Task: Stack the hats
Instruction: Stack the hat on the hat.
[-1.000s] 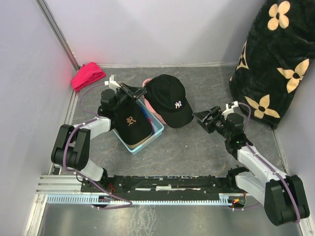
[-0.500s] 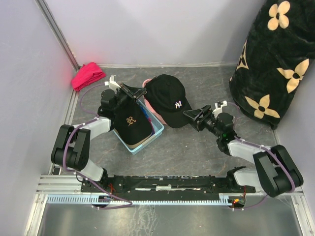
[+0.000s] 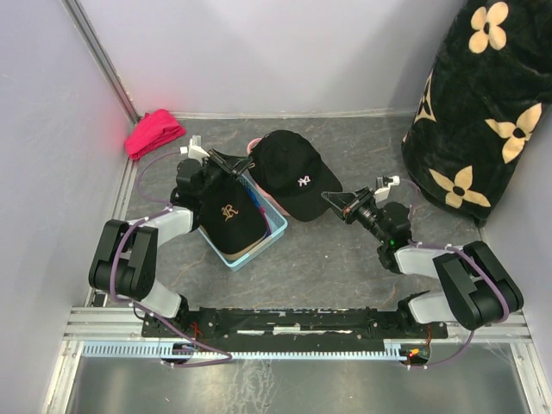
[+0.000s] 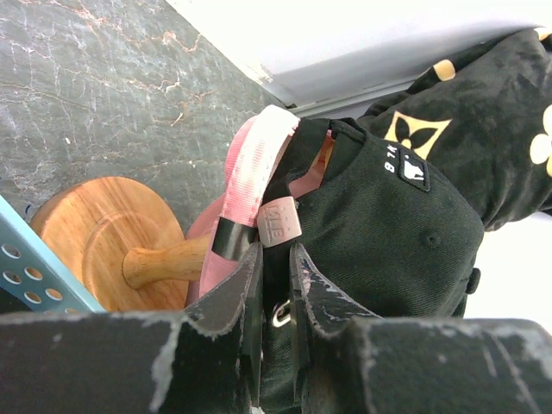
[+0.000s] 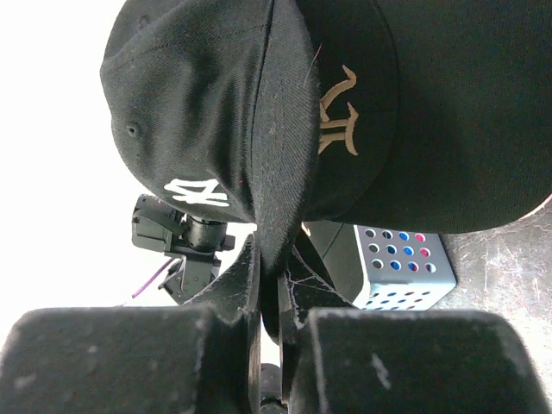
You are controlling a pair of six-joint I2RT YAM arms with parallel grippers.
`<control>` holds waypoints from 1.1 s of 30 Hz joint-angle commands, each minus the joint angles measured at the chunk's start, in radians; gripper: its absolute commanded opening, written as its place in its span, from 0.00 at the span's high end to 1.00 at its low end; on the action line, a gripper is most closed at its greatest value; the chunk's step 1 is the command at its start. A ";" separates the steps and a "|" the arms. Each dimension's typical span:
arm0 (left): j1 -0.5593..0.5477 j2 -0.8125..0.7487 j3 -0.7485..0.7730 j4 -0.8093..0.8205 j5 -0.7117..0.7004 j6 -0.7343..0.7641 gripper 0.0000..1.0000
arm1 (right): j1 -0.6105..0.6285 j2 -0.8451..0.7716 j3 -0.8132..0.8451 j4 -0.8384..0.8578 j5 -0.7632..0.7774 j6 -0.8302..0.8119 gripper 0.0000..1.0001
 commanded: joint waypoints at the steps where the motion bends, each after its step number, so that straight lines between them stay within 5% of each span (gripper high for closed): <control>1: -0.005 -0.007 0.004 -0.008 0.002 0.046 0.97 | 0.004 0.048 -0.034 0.026 0.036 0.002 0.92; 10: -0.005 0.019 0.007 -0.027 -0.007 0.069 0.97 | -0.002 0.299 -0.081 0.354 0.075 0.181 0.84; 15: -0.003 0.034 0.009 -0.044 -0.016 0.085 0.97 | -0.003 0.331 -0.080 0.378 0.082 0.161 0.84; 25: -0.007 0.046 0.039 -0.193 -0.088 0.142 0.97 | -0.012 0.062 -0.040 -0.073 0.104 0.030 0.83; 33: -0.009 0.074 0.045 -0.201 -0.098 0.136 0.97 | -0.014 0.094 -0.007 -0.185 0.099 0.039 0.83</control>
